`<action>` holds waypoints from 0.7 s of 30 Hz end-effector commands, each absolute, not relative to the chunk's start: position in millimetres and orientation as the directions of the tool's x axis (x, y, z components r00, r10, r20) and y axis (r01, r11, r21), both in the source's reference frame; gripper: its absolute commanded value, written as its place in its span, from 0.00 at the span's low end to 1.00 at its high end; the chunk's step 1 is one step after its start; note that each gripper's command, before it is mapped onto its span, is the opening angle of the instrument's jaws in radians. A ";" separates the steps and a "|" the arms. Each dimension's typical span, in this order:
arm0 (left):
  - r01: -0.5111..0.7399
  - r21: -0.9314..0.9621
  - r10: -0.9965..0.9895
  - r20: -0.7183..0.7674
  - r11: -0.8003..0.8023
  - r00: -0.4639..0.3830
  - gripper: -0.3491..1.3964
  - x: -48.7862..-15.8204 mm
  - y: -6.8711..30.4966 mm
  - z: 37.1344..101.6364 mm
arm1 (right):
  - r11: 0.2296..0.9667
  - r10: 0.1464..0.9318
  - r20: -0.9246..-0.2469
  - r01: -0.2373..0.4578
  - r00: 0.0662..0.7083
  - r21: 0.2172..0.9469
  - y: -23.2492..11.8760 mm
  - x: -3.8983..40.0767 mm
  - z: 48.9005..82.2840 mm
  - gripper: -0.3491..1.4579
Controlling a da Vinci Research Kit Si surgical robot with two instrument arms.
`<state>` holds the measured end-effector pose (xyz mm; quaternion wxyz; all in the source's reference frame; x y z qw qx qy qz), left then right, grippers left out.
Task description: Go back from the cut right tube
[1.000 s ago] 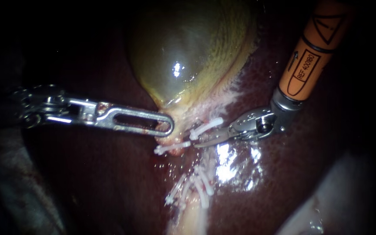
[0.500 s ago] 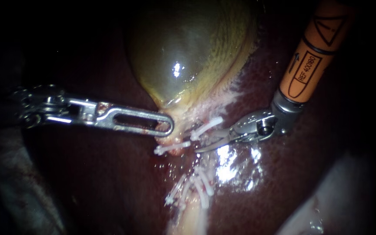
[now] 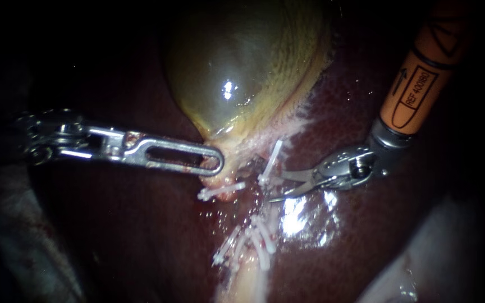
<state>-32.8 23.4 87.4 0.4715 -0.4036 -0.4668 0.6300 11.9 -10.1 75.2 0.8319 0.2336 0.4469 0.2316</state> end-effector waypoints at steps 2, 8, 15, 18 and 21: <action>-0.216 -0.969 0.971 -0.069 -0.120 -0.230 0.00 -32.8 23.4 87.5 | 0.780 0.598 -0.634 -0.176 0.489 0.600 -10.1 11.4 75.1 0.55; -0.216 -0.969 0.971 -0.069 -0.120 -0.230 0.00 -32.8 23.4 87.5 | 0.777 0.602 -0.633 -0.173 0.487 0.605 -9.9 10.2 74.8 0.54; -0.216 -0.969 0.971 -0.069 -0.120 -0.230 0.00 -32.8 23.4 87.5 | 0.777 0.603 -0.642 -0.165 0.474 0.608 -9.5 8.4 74.3 0.52; -0.216 -0.969 0.971 -0.069 -0.120 -0.230 0.00 -32.8 23.4 87.5 | 0.777 0.603 -0.644 -0.165 0.471 0.607 -9.2 7.3 74.0 0.52; -0.216 -0.969 0.971 -0.069 -0.120 -0.230 0.00 -32.8 23.4 87.5 | 0.779 0.605 -0.646 -0.175 0.465 0.603 -8.8 6.3 73.5 0.52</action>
